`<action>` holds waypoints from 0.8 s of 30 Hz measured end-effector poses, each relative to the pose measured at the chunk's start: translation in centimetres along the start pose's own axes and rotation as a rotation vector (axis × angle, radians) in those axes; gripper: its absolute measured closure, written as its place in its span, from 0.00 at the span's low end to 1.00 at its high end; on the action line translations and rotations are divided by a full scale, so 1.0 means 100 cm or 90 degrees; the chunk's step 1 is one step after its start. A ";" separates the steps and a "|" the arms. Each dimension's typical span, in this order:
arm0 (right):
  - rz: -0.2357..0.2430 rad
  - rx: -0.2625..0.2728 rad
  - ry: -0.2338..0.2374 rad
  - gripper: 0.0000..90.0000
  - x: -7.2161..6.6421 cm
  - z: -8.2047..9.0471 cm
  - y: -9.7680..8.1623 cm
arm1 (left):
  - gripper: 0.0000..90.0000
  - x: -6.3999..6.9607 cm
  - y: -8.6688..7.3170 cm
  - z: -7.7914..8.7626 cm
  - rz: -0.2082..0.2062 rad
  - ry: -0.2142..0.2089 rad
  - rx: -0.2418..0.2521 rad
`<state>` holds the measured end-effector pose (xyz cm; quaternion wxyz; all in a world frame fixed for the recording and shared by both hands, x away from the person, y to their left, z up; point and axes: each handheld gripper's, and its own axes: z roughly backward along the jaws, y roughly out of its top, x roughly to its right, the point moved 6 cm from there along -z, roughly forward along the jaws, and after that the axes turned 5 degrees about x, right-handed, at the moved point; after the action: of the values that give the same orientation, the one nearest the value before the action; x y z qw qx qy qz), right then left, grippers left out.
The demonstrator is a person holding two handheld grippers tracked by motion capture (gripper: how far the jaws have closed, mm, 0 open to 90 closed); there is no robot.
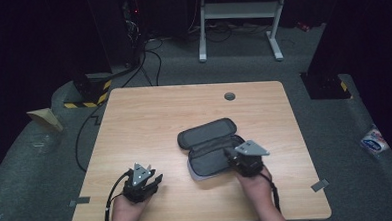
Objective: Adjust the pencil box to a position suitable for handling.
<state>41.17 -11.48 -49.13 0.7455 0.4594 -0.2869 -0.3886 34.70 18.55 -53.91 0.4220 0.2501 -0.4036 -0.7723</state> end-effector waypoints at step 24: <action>-0.102 -0.099 0.004 0.86 0.040 -0.004 -0.051 | 0.69 0.019 0.019 -0.011 -0.012 -0.037 0.028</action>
<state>41.98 -16.08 -53.67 0.7463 0.4225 -0.2162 -0.4666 35.35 15.89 -53.03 0.3968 0.2404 -0.4300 -0.7745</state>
